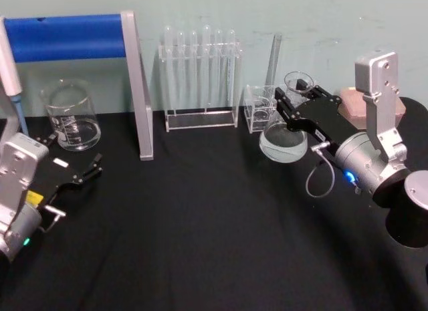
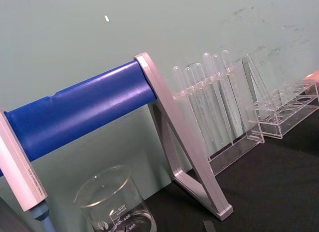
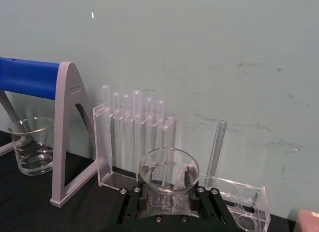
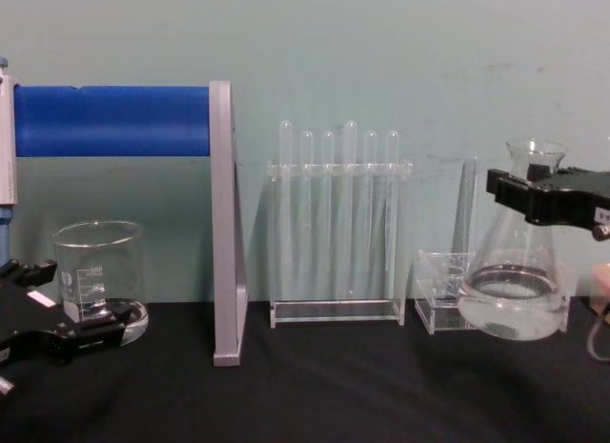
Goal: Grasp the erlenmeyer flask with one hand, shake it three times, then place it back.
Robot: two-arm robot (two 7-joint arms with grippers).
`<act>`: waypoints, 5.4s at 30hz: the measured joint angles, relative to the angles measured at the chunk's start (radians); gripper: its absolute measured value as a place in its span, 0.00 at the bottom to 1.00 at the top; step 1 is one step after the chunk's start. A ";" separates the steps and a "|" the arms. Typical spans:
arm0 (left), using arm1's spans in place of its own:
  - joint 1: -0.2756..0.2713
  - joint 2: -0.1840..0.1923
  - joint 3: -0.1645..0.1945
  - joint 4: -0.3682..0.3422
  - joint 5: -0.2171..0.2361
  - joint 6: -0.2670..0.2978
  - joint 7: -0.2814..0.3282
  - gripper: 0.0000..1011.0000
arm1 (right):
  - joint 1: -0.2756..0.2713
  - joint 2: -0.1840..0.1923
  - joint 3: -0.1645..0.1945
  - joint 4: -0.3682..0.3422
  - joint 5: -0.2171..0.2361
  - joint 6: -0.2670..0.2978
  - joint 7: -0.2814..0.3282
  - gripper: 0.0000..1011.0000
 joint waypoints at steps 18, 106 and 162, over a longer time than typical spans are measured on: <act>0.000 0.000 0.000 0.000 0.000 0.000 0.000 0.99 | 0.003 -0.028 -0.052 -0.004 -0.009 0.012 0.058 0.45; 0.000 0.000 0.000 0.000 0.000 0.000 0.000 0.99 | 0.001 0.011 -0.032 -0.003 0.019 0.005 0.047 0.44; 0.000 0.000 0.000 0.000 0.000 0.000 0.000 0.99 | -0.005 0.006 -0.153 0.038 0.013 -0.011 0.113 0.44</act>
